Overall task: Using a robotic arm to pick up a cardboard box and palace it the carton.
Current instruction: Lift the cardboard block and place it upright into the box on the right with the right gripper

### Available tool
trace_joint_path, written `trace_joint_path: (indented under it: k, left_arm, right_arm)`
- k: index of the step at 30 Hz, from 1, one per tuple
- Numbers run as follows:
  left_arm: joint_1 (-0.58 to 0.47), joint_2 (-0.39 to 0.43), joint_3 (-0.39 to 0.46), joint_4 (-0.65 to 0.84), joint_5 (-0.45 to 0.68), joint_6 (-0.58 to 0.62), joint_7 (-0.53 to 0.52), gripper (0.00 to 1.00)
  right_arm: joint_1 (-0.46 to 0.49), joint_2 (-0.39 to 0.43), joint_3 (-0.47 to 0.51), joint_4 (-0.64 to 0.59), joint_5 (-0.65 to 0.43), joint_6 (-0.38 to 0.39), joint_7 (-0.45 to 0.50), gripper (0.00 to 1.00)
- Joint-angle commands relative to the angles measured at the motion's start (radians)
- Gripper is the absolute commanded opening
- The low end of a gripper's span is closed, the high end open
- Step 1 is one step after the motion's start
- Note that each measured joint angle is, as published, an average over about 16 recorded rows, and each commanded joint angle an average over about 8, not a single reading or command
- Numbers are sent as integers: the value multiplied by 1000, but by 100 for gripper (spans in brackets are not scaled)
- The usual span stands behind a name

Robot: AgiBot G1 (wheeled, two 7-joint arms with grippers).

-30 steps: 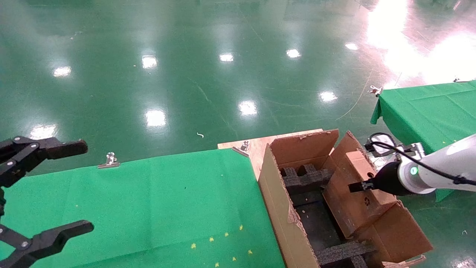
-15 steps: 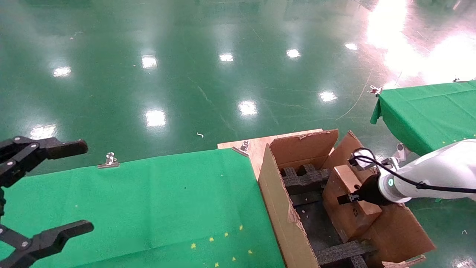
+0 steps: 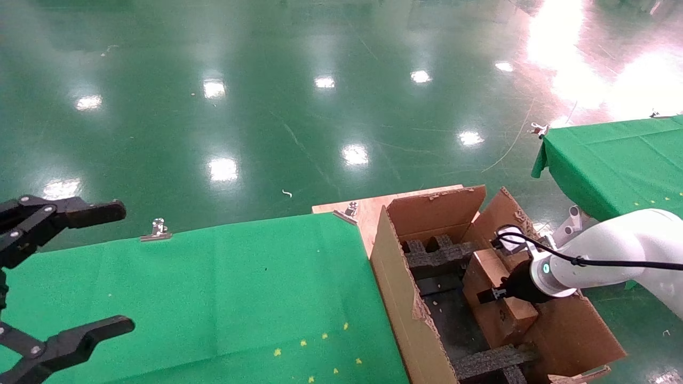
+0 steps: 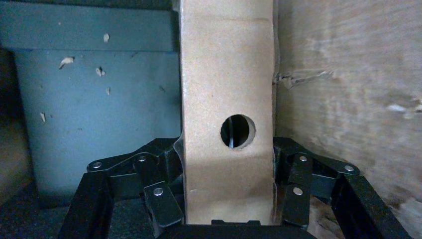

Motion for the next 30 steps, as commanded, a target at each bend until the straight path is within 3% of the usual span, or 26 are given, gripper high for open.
trace_joint_path:
  k: [1,5,7,30]
  left_arm:
    - [0,0,0,0,0,0,0,100]
    - [0,0,0,0,0,0,0,100]
    - [0,0,0,0,0,0,0,100]
    - [0,0,0,0,0,0,0,100]
  right_arm:
    - [-5,-11,3,-25,17,-2,-26,34]
    - [-9,-18,5,-42,27,-1,-39,84]
    - [-10,-18,5,-41,27,-1,-37,100]
    - [35,0,14,-12,16,-13,-27,100]
